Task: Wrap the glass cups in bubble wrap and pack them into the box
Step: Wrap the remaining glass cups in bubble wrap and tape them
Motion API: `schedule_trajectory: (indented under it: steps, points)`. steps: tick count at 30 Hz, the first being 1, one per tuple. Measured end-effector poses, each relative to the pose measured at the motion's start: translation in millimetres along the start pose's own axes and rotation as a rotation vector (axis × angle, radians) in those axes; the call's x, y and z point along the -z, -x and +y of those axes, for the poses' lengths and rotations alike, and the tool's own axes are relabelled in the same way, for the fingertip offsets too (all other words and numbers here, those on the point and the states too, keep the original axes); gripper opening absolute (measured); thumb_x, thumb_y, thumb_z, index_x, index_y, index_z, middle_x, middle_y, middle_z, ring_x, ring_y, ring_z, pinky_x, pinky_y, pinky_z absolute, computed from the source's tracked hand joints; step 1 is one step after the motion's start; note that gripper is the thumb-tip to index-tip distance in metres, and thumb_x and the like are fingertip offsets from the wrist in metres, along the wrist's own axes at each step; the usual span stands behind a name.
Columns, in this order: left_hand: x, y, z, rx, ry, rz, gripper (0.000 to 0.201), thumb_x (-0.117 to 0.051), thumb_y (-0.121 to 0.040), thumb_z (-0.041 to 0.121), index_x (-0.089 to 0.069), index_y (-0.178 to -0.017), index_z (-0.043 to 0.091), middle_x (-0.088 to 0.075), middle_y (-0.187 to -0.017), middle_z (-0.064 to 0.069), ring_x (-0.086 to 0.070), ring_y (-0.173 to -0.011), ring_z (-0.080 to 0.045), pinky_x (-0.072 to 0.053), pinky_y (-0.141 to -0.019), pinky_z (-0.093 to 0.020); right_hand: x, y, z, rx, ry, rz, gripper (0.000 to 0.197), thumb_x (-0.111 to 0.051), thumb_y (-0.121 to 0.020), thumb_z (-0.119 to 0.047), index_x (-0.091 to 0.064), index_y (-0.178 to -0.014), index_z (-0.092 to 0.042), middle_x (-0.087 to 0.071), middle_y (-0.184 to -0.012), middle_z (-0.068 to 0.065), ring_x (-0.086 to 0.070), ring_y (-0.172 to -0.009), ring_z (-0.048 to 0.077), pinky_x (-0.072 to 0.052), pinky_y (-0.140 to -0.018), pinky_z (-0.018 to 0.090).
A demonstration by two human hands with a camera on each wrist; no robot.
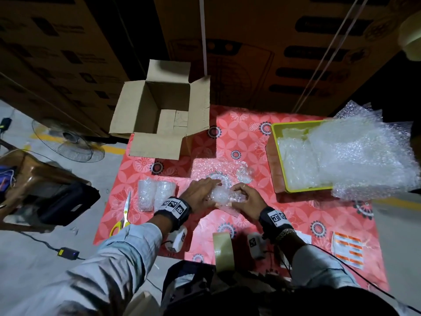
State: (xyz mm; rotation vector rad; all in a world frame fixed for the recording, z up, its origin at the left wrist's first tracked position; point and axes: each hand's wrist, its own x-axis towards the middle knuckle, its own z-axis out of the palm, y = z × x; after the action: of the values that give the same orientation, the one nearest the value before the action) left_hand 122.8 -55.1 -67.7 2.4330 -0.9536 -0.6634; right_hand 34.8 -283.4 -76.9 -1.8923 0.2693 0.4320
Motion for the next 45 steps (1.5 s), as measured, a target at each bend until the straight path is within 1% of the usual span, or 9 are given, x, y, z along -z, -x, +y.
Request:
schedule_trajectory:
  steps: [3, 11, 18, 22, 28, 35, 38, 41, 45]
  points:
    - [3, 2, 1, -0.004, -0.111, 0.007, 0.076, -0.08, -0.082, 0.039, -0.043, -0.147, 0.023, -0.057, -0.142, -0.006, -0.049, -0.133, -0.025, -0.034, -0.111, -0.047, -2, 2, -3, 0.009, -0.032, 0.0, 0.033, -0.076, -0.074, -0.044, -0.063, -0.103, -0.039, -0.068, -0.107, -0.012, -0.063, -0.107, 0.011, -0.05, -0.095, 0.034]
    - [-6, 7, 10, -0.047, -0.171, 0.054, 0.067, -0.082, -0.078, 0.034, -0.054, -0.136, 0.015, -0.06, -0.129, -0.005, -0.056, -0.12, -0.027, -0.026, -0.107, -0.041, -13, 10, -9, 0.016, -0.119, 0.03, 0.021, -0.071, -0.084, -0.047, -0.066, -0.099, -0.033, -0.072, -0.099, -0.01, -0.067, -0.098, 0.014, -0.053, -0.092, 0.04]
    - [5, 7, 15, -0.065, -0.111, 0.06, 0.075, -0.073, -0.071, 0.048, -0.054, -0.136, 0.016, -0.058, -0.122, -0.004, -0.057, -0.11, -0.025, -0.032, -0.104, -0.041, -12, 15, -12, -0.028, -0.192, 0.041, 0.045, -0.09, -0.069, -0.02, -0.066, -0.106, -0.032, -0.07, -0.112, 0.002, -0.066, -0.104, 0.02, -0.057, -0.089, 0.035]
    - [8, 5, 17, -0.058, -0.078, 0.059, 0.074, -0.066, -0.071, 0.055, -0.055, -0.133, 0.015, -0.061, -0.117, -0.004, -0.059, -0.105, -0.025, -0.038, -0.098, -0.043, -10, 18, -20, -0.056, -0.355, 0.073, 0.046, -0.077, -0.076, 0.012, -0.068, -0.111, -0.018, -0.072, -0.106, 0.016, -0.072, -0.093, 0.029, -0.061, -0.085, 0.052]
    - [21, 5, 19, 0.051, 0.059, -0.038, 0.058, -0.073, -0.079, 0.051, -0.053, -0.124, 0.02, -0.071, -0.106, -0.004, -0.067, -0.091, -0.026, -0.044, -0.074, -0.03, -6, 19, -24, -0.065, -0.525, 0.102, 0.048, -0.062, -0.087, 0.011, -0.063, -0.123, -0.022, -0.071, -0.112, 0.023, -0.07, -0.1, 0.047, -0.06, -0.078, 0.056]
    - [40, 11, 19, 0.098, 0.14, 0.006, 0.061, -0.076, -0.08, 0.043, -0.052, -0.131, 0.022, -0.067, -0.117, -0.001, -0.067, -0.098, -0.023, -0.051, -0.079, -0.031, -3, 26, -30, -0.005, -0.375, 0.021, 0.088, -0.084, -0.075, 0.006, -0.044, -0.143, -0.032, -0.06, -0.091, -0.006, -0.059, -0.078, 0.006, -0.052, -0.071, 0.02]
    - [52, 11, 26, 0.012, 0.107, 0.082, 0.065, -0.083, -0.081, 0.029, -0.051, -0.135, 0.015, -0.061, -0.126, -0.007, -0.064, -0.103, -0.025, -0.055, -0.086, -0.041, 3, 26, -46, 0.069, -0.305, 0.093, 0.086, -0.081, -0.076, -0.005, -0.045, -0.144, -0.044, -0.057, -0.119, 0.004, -0.062, -0.103, 0.024, -0.057, -0.085, 0.029]
    - [68, 5, 37, -0.058, -0.043, 0.181, 0.072, -0.084, -0.079, 0.037, -0.048, -0.139, 0.022, -0.055, -0.128, -0.003, -0.058, -0.106, -0.024, -0.052, -0.09, -0.048, 21, 25, -77, 0.186, -0.366, 0.136, 0.074, -0.066, -0.086, 0.011, -0.048, -0.148, -0.026, -0.06, -0.13, 0.007, -0.066, -0.113, 0.018, -0.058, -0.085, 0.026]
    - [94, -7, 62, -0.213, -0.182, 0.336, 0.075, -0.088, -0.077, 0.028, -0.053, -0.142, 0.015, -0.055, -0.131, -0.009, -0.052, -0.105, -0.018, -0.04, -0.092, -0.035, 49, 13, -110, 0.388, -0.179, 0.225, 0.057, -0.078, -0.083, 0.003, -0.062, -0.134, -0.017, -0.066, -0.131, -0.002, -0.064, -0.121, 0.016, -0.055, -0.102, 0.041]
